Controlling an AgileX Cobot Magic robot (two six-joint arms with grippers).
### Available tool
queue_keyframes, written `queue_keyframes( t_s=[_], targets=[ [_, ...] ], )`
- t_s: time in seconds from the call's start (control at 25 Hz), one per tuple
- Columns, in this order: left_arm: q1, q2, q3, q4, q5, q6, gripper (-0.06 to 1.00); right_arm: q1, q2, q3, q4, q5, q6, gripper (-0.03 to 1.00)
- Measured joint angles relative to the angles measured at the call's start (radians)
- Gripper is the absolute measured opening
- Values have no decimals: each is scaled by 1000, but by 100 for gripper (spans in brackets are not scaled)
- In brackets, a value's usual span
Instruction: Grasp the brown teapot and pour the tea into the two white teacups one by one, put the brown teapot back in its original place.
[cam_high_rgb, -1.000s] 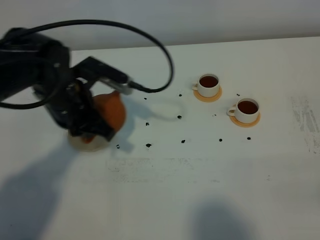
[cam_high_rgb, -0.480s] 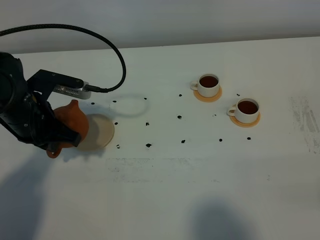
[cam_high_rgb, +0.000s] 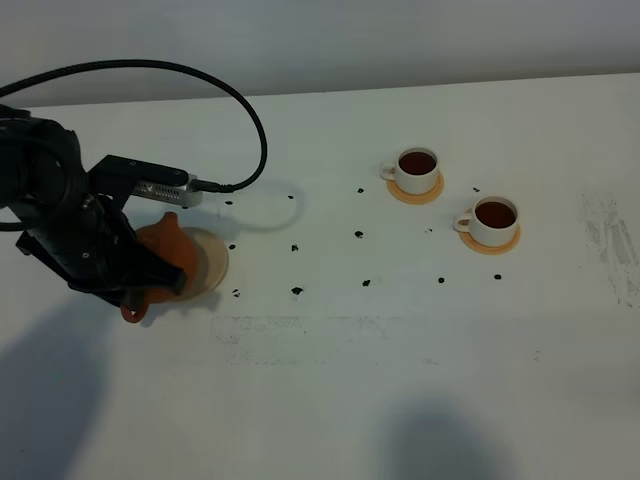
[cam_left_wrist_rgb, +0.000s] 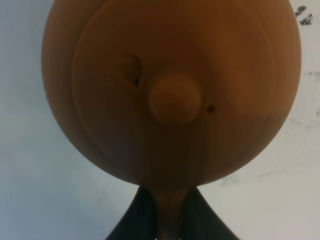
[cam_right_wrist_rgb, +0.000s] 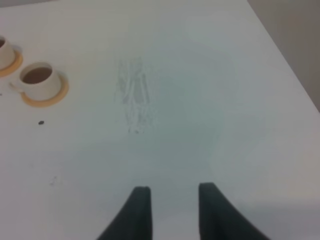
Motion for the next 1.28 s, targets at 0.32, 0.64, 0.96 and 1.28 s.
queue_keyframes(
  t_s=[0.32,0.64,0.96,1.28],
  targets=[
    [34,50,-44,-4,-13,0,9,0,0,0,0,0,0,23],
    [48,81,-55,-43,-22,56,9,0,0,0,0,0,0,23],
    [48,82,-64,-51,-24,75,9,0,0,0,0,0,0,23],
    [48,82,-64,-57,-20,83,9,0,0,0,0,0,0,23]
  ],
)
